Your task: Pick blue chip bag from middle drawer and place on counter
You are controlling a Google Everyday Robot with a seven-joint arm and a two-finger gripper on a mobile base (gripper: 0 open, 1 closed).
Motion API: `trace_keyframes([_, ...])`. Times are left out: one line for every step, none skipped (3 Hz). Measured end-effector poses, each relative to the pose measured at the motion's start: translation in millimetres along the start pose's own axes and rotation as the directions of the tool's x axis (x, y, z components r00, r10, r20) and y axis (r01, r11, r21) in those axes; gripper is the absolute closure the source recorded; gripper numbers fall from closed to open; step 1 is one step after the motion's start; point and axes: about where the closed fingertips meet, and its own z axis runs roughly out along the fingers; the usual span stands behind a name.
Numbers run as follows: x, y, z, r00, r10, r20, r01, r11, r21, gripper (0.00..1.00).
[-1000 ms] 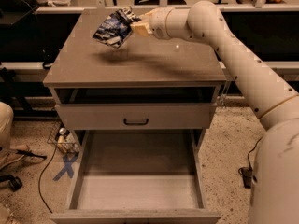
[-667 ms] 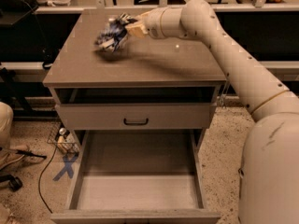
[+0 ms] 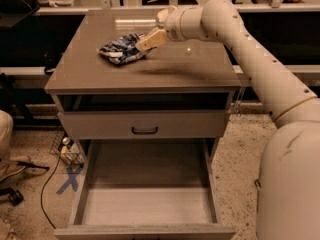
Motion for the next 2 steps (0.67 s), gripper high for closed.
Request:
trace_keyframes([2, -56, -74, 1.000, 0.010, 0.013, -0.012, 0.9898, 0.142, 0.00])
trace_keyframes([6, -95, -127, 0.999, 0.028, 0.033, -0.035, 0.9697, 0.242, 0.00])
